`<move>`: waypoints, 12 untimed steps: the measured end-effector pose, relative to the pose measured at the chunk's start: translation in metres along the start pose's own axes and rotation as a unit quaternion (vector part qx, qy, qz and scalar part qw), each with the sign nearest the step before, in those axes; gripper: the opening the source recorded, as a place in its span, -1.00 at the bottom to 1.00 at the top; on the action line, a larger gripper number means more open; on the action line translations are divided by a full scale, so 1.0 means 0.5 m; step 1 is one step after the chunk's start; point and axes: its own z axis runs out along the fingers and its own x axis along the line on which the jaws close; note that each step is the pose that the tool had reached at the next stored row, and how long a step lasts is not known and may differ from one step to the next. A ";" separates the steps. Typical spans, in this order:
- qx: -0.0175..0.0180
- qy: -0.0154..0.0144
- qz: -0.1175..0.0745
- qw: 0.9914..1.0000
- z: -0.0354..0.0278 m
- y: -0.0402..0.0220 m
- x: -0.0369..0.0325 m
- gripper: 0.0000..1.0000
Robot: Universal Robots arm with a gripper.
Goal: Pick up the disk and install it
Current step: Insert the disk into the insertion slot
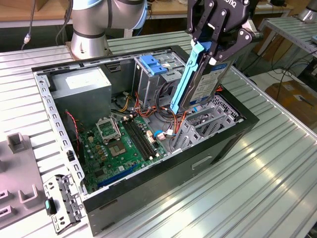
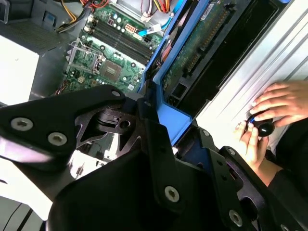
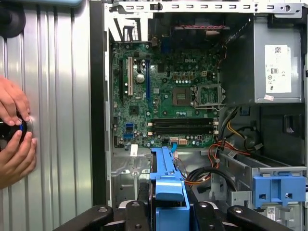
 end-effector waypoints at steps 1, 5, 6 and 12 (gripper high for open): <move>0.000 0.000 0.000 1.000 0.001 -0.004 0.000 -0.25; 0.001 0.000 0.000 1.000 0.002 -0.008 0.000 -0.25; 0.001 0.000 0.000 1.000 0.002 -0.008 0.000 -0.25; 0.001 0.000 0.000 1.000 0.002 -0.008 0.000 -0.25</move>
